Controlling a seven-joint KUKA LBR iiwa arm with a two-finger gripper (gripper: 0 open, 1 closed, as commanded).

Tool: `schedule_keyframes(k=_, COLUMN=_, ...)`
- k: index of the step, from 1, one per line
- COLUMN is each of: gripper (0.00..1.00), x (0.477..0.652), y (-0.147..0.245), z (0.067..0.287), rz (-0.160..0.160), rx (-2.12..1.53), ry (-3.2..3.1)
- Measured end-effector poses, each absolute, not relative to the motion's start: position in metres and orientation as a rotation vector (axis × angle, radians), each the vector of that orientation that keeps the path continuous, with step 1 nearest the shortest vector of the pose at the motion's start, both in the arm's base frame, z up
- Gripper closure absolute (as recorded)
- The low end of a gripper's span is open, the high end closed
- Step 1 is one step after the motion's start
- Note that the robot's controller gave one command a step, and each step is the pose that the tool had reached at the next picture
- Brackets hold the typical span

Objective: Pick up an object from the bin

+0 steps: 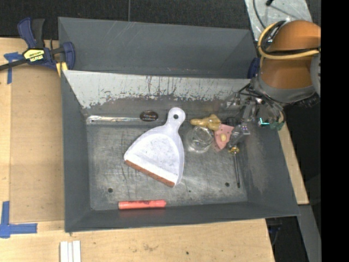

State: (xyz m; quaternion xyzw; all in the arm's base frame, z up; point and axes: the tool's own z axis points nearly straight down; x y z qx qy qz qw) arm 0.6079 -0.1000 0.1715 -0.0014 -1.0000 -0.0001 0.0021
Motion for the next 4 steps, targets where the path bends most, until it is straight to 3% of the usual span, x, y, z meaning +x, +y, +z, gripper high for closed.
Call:
schedule_keyframes(k=1, gripper=0.00, x=0.610, y=-0.100, z=0.176, rz=0.001, rx=-0.001, ry=-3.146)
schedule_keyframes(k=2, gripper=0.00, x=0.612, y=-0.097, z=0.159, rz=0.005, rx=0.241, ry=-3.142)
schedule_keyframes(k=3, gripper=0.00, x=0.619, y=-0.111, z=0.101, rz=0.005, rx=0.707, ry=-3.071)
schedule_keyframes(k=4, gripper=1.00, x=0.627, y=-0.110, z=0.095, rz=0.003, rx=0.771, ry=-3.075)
